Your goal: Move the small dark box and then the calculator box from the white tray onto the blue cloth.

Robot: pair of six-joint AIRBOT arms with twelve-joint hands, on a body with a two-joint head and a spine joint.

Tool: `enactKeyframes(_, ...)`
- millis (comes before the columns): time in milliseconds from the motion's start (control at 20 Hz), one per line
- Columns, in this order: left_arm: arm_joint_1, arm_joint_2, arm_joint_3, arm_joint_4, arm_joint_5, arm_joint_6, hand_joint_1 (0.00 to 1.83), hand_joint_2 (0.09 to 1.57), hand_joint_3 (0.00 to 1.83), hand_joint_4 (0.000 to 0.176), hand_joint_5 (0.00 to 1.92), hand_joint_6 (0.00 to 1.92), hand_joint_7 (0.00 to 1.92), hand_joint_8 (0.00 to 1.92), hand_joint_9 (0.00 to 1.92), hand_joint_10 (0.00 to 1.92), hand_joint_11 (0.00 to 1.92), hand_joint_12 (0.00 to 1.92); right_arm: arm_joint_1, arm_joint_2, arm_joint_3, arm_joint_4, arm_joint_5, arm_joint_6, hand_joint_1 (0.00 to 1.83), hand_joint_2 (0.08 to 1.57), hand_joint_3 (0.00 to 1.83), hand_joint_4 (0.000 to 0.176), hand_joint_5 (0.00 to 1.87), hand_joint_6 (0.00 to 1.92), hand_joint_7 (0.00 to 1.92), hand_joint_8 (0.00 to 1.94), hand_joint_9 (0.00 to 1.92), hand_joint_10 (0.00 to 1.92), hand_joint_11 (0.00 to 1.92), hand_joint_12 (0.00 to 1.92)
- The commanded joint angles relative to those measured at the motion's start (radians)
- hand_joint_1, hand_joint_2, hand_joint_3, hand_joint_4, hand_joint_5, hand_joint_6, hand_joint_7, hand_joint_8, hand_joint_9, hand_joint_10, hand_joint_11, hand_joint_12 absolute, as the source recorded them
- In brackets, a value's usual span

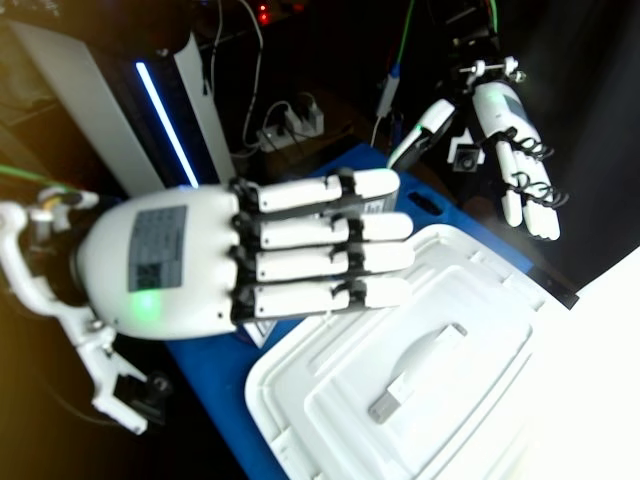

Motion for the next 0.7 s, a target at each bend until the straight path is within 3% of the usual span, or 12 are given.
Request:
enactKeyframes(0,-0.008,0.007,-0.004,-0.046,-0.114,-0.001,0.51,0.8,0.01,0.093,0.0,0.0,0.0,0.0,0.0,0.0,0.0,0.0,0.02,0.001,0.002,0.055,0.095,0.004,0.61,0.69,0.0,0.143,0.0,0.0,0.0,0.0,0.0,0.0,0.0,0.63)
enactKeyframes(50,-0.008,0.01,-0.005,-0.047,-0.116,-0.001,0.5,0.79,0.0,0.111,0.0,0.0,0.0,0.0,0.0,0.0,0.0,0.0,0.024,0.003,0.003,0.055,0.095,0.004,0.61,0.69,0.0,0.148,0.0,0.0,0.0,0.0,0.0,0.0,0.0,0.7)
enactKeyframes(150,-0.008,0.011,-0.006,-0.052,-0.122,0.0,0.5,0.8,0.0,0.128,0.0,0.0,0.0,0.0,0.0,0.0,0.0,0.0,0.036,0.004,0.004,0.055,0.095,0.004,0.59,0.72,0.0,0.128,0.0,0.0,0.0,0.0,0.0,0.0,0.0,0.75)
enactKeyframes(200,-0.008,0.011,-0.006,-0.053,-0.125,0.0,0.51,0.79,0.0,0.141,0.0,0.0,0.0,0.0,0.0,0.0,0.0,0.0,0.041,0.004,0.006,0.055,0.095,0.003,0.58,0.73,0.0,0.135,0.0,0.0,0.0,0.0,0.0,0.0,0.0,0.82)
enactKeyframes(250,-0.009,0.011,-0.007,-0.056,-0.131,0.0,0.51,0.8,0.01,0.14,0.0,0.0,0.0,0.0,0.0,0.0,0.0,0.0,0.048,0.004,0.009,0.056,0.095,0.0,0.58,0.75,0.01,0.166,0.0,0.0,0.0,0.0,0.0,0.0,0.0,0.83)
enactKeyframes(400,-0.01,0.011,-0.009,-0.066,-0.151,0.001,0.51,0.81,0.01,0.161,0.0,0.0,0.0,0.0,0.0,0.0,0.0,0.0,0.053,0.005,0.01,0.074,0.095,-0.014,0.59,0.71,0.0,0.176,0.0,0.0,0.0,0.0,0.0,0.0,0.0,0.92)
enactKeyframes(550,-0.01,0.04,-0.03,-0.086,-0.166,0.025,0.46,0.79,0.0,0.16,0.0,0.0,0.0,0.0,0.0,0.0,0.0,0.0,0.052,0.014,0.01,0.13,0.095,-0.045,0.63,0.66,0.0,0.176,0.0,0.0,0.0,0.0,0.0,0.0,0.0,0.89)
enactKeyframes(650,-0.009,0.059,-0.047,-0.105,-0.192,0.042,0.44,0.78,0.0,0.135,0.0,0.0,0.0,0.0,0.0,0.0,0.0,0.0,0.052,0.019,0.012,0.146,0.095,-0.045,0.65,0.68,0.0,0.176,0.0,0.0,0.0,0.0,0.0,0.0,0.0,0.51)
